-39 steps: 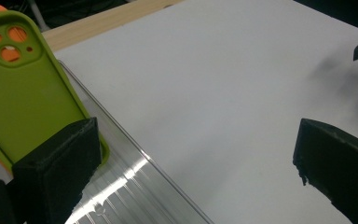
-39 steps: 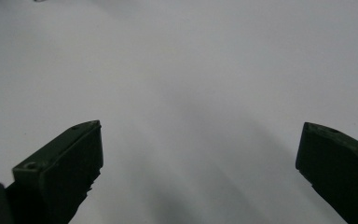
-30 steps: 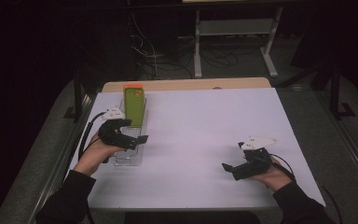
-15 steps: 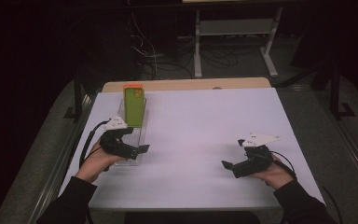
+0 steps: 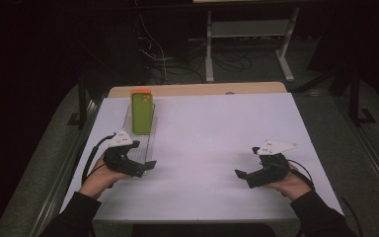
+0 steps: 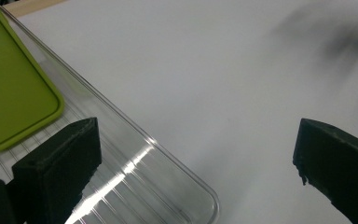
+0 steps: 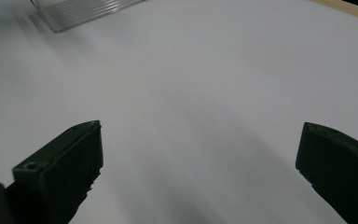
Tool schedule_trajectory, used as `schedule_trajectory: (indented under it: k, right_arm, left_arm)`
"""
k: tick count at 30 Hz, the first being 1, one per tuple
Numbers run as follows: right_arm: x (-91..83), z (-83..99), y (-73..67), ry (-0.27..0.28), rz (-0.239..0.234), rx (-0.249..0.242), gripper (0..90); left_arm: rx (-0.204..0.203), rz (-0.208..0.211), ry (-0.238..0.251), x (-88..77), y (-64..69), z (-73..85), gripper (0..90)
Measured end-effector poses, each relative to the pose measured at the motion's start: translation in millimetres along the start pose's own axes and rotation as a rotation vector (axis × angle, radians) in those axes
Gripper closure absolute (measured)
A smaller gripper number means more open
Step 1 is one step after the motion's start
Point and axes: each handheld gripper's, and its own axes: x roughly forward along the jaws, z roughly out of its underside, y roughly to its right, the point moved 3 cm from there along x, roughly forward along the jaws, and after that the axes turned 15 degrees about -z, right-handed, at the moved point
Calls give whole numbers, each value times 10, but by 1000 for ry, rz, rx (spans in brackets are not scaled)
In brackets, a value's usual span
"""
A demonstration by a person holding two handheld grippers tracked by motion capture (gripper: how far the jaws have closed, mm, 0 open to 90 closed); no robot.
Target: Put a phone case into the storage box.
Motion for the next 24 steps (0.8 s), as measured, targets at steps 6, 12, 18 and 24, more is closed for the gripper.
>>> schedule_trajectory:
  k: [6, 12, 18, 24]
  right_arm:
    - [1, -1, 2, 1, -1, -4, 0]
    - [3, -2, -4, 3, -3, -8, 0]
    - [1, -3, -4, 3, -4, -8, 0]
    - [0, -7, -1, 6, -3, -9, 0]
  left_arm:
    - [6, 6, 4, -7, 6, 45, 5]
    - [10, 7, 0, -17, 0, 70, 5]
    - [3, 15, -5, -4, 25, 90, 5]
    - [18, 18, -10, 0, 28, 92, 5]
